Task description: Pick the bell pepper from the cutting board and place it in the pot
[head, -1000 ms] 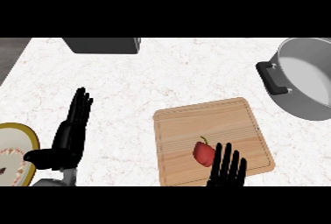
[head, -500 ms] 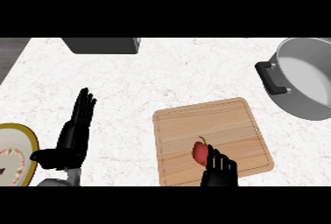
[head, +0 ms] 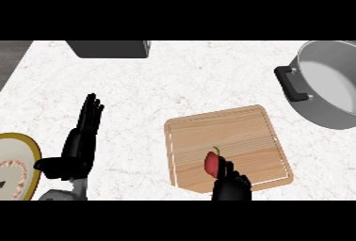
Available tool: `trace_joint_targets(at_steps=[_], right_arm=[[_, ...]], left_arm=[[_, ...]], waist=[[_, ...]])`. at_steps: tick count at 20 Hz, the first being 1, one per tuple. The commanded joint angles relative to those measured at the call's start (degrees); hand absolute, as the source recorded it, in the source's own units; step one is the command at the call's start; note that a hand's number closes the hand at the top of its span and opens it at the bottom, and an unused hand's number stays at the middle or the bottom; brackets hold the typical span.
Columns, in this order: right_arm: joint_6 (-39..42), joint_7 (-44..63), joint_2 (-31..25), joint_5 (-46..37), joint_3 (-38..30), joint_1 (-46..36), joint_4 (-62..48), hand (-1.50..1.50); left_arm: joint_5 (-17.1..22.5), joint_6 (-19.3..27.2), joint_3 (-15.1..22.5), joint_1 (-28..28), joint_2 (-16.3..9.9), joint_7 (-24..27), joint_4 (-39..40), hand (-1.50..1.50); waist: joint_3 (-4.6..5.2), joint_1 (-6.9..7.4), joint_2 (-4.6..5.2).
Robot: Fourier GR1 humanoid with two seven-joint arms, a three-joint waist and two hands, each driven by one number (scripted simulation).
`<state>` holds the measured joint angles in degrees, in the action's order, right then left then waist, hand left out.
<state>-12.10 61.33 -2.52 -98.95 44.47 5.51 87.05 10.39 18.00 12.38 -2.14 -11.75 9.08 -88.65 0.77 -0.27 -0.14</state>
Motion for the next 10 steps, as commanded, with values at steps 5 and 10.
trace_joint_targets(at_steps=[5,10], right_arm=[[11.6,-23.6,-0.8,29.0,-10.6,-11.5,-1.1,1.5],[14.8,-34.7,-4.5,37.0,-22.3,-26.5,-8.1,1.5]], left_arm=[[-0.1,-1.1,0.8,-2.0,0.3,-0.2,-1.0,0.0],[-1.0,-0.3,1.6,-0.8,1.4,0.5,-0.4,0.0]], waist=[[-1.0,4.43,1.92],[-0.88,3.08,0.97]])
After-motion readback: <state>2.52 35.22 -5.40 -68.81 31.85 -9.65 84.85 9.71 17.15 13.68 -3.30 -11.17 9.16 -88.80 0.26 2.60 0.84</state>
